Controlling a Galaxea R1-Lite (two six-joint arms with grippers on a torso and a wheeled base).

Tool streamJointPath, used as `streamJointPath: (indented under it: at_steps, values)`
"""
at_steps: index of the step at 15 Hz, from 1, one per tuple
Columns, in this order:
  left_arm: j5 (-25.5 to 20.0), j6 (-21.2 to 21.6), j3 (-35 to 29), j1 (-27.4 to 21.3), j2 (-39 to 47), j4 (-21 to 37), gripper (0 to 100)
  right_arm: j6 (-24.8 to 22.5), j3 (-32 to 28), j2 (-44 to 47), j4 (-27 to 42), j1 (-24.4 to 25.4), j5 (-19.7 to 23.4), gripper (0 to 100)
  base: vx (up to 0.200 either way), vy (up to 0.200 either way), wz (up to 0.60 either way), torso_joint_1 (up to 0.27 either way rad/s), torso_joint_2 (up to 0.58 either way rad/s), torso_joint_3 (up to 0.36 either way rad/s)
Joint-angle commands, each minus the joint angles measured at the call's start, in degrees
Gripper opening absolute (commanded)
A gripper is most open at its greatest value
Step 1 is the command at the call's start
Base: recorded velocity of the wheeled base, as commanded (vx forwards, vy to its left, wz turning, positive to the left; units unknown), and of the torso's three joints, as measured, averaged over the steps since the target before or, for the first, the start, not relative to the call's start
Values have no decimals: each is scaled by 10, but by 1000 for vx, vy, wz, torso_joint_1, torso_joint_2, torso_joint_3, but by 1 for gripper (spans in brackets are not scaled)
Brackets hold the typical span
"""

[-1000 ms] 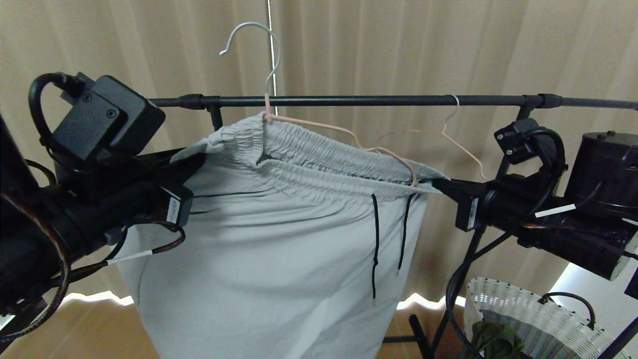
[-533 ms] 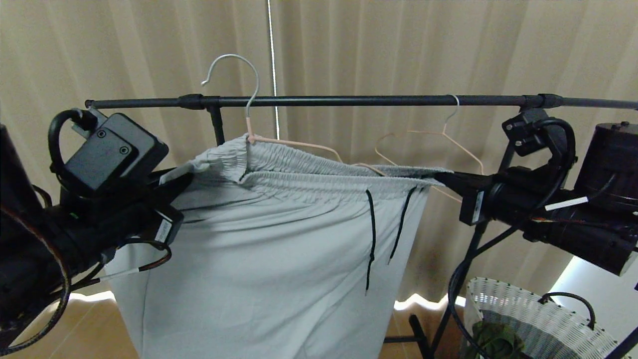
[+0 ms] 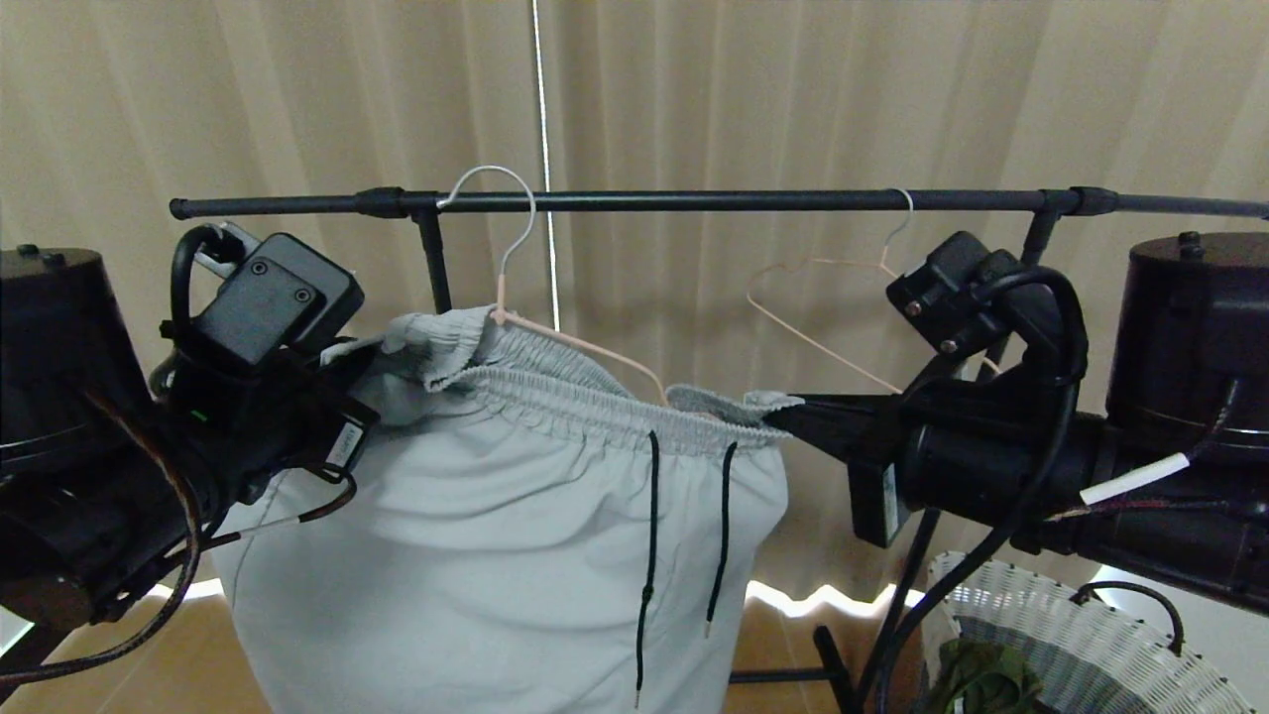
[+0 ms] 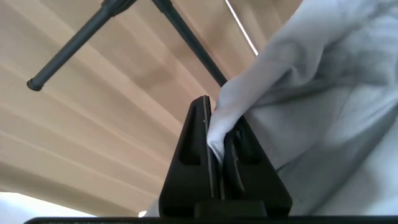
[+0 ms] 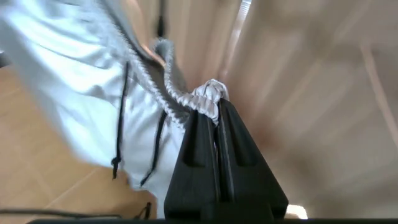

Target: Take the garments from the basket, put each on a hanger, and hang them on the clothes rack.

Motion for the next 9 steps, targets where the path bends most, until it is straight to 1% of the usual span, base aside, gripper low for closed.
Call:
streamJointPath:
  at_steps: [1, 2, 3, 4, 5, 7, 9]
  values:
    - [-1, -2, 0, -1, 4, -1, 0, -1, -15, 18, 10, 24, 1, 0, 0, 0, 0, 0, 0, 0]
    - [-1, -3, -1, -1, 3, -1, 0, -1, -22, 26, 19, 31, 0, 0, 0, 0, 0, 0, 0, 0]
    - [-1, -8, -1, -1, 2, -1, 0, -1, -24, 31, 23, 36, -1, 100, 0, 0, 0, 0, 0, 0]
    - [0, -25, -6, -1, 2, -1, 0, -1, -26, 41, 25, 41, -8, 100, 0, 0, 0, 0, 0, 0]
    - [0, -33, -7, -2, 1, -1, 0, -10, -27, 50, 22, 41, -17, 100, 0, 0, 0, 0, 0, 0]
    - [0, -49, -7, -10, 0, -1, 0, -40, -37, 70, 8, 41, -47, 100, 0, 0, 0, 0, 0, 0]
    - [0, -64, -5, -19, 0, 0, 0, -61, -60, 90, -16, 41, -59, 100, 0, 0, 0, 0, 0, 0]
